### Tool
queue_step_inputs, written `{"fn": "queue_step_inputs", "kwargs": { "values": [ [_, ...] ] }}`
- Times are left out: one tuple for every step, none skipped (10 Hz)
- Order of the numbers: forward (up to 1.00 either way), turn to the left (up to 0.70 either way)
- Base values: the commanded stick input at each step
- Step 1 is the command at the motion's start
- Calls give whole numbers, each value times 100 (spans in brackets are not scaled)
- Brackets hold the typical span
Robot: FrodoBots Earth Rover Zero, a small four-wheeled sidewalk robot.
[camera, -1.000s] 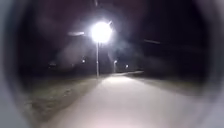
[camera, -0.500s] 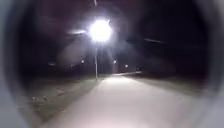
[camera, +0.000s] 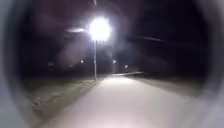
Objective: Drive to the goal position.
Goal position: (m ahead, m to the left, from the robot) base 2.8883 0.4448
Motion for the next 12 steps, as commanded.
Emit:
{"fn": "queue_step_inputs", "kwargs": {
  "values": [
    [70,0],
    [70,0],
    [70,0],
    [70,0],
    [70,0],
    [70,0],
    [70,0],
    [70,0],
    [70,0],
    [70,0],
    [70,0],
    [70,0]
  ]
}}
